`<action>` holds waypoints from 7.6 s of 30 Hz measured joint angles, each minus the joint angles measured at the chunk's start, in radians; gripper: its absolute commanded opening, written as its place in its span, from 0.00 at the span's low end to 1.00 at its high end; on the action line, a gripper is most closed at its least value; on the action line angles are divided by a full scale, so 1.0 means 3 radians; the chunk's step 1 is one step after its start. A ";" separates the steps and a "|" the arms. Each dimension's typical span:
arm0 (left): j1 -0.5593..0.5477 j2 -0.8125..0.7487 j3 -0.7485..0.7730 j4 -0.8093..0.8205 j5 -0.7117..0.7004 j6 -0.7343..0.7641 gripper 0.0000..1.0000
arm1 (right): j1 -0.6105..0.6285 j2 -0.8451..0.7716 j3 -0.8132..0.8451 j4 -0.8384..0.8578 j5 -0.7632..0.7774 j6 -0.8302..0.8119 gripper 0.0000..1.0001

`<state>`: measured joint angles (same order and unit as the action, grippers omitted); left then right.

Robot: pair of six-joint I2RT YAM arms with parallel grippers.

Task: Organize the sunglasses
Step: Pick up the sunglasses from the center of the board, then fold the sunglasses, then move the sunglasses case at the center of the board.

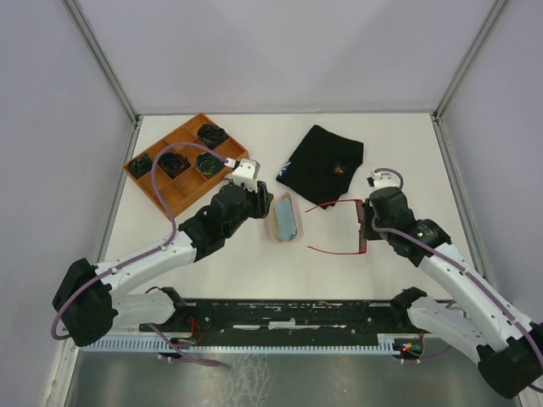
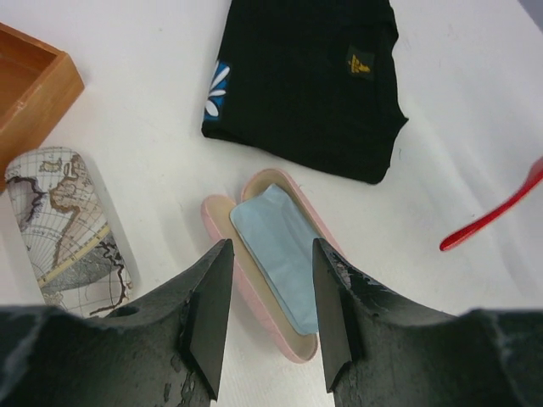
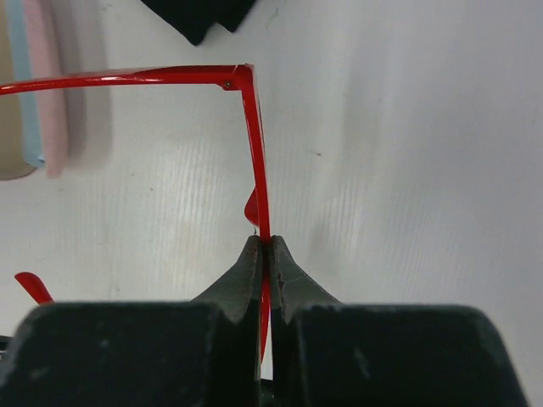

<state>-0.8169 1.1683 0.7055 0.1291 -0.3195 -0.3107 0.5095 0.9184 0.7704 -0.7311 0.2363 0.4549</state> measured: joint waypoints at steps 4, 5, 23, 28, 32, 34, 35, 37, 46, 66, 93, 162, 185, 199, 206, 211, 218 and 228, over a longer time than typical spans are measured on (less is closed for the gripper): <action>0.0094 0.0001 0.0277 -0.0188 -0.0009 -0.0047 0.50 | 0.0000 -0.0284 -0.0004 0.0215 -0.0198 -0.0256 0.00; 0.0112 0.0001 0.0354 -0.0245 -0.0013 -0.0047 0.50 | 0.0000 -0.0329 -0.0013 0.0294 -0.0271 -0.0309 0.00; 0.0142 0.0510 0.1225 -0.1147 0.0014 -0.0043 0.52 | 0.0028 0.0034 -0.0182 0.1366 -0.1311 -0.0701 0.00; 0.0142 0.0612 0.1334 -0.1269 0.0114 -0.0043 0.54 | 0.0086 0.0136 -0.0173 0.1411 -0.1146 -0.0727 0.00; 0.0142 0.0743 0.1475 -0.1363 0.0141 -0.0046 0.58 | 0.0193 0.0167 -0.0139 0.1420 -0.0877 -0.0763 0.00; 0.0142 0.0801 0.1532 -0.1392 0.0142 -0.0048 0.61 | 0.0304 0.0178 -0.0131 0.1459 -0.0645 -0.0795 0.00; 0.0142 0.0823 0.1554 -0.1405 0.0142 -0.0050 0.61 | 0.0361 0.0178 -0.0131 0.1476 -0.0533 -0.0811 0.00; 0.0141 0.0837 0.1579 -0.1431 0.0141 -0.0052 0.61 | 0.0509 0.0178 -0.0131 0.1536 -0.0284 -0.0827 0.00; 0.0081 0.0853 0.1811 -0.1447 0.0003 -0.0144 0.61 | 0.1073 0.0167 -0.0132 0.1987 0.0816 -0.0912 0.00; -0.0109 0.0916 0.1942 -0.1427 -0.0242 -0.0172 0.61 | 0.1314 0.0319 -0.0139 0.2415 0.1611 -0.0947 0.00; -0.0469 0.1390 0.2265 -0.1442 -0.0215 -0.0170 0.59 | 0.1312 0.0328 -0.0139 0.2522 0.1236 -0.0721 0.00; -0.0498 0.1049 0.1514 -0.0880 -0.0301 0.0281 0.59 | 0.0127 0.0688 0.0537 0.1802 -0.0594 -0.0320 0.00; -0.0498 0.1432 0.1774 -0.1150 -0.0253 0.0281 0.60 | 0.0099 0.1095 0.0608 0.1631 -0.1102 -0.0633 0.00; -0.0047 0.0580 0.0871 -0.0664 -0.0178 -0.0125 0.64 | 0.0116 0.0858 0.0450 0.1606 -0.0491 -0.0235 0.00; 0.0402 0.0520 0.0357 -0.0582 0.0062 -0.0844 0.68 | 0.0116 0.0858 0.0318 0.1602 -0.0497 -0.0018 0.00; 0.0547 0.0599 0.0102 -0.0415 0.0436 -0.1160 0.69 | 0.0116 0.0858 0.0272 0.1592 -0.0507 0.0066 0.00; 0.0600 0.0930 0.0043 -0.0159 0.0788 -0.1354 0.66 | 0.0116 0.0805 0.0217 0.1595 -0.0510 0.0121 0.00; 0.0603 0.1203 -0.0015 0.0114 0.1015 -0.1503 0.57 | 0.0116 0.0755 0.0148 0.1592 -0.0510 0.0140 0.00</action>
<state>-0.6361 1.5291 0.7010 0.1635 -0.0151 -0.7616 0.5442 1.1450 0.8146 -0.2535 0.0834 0.4969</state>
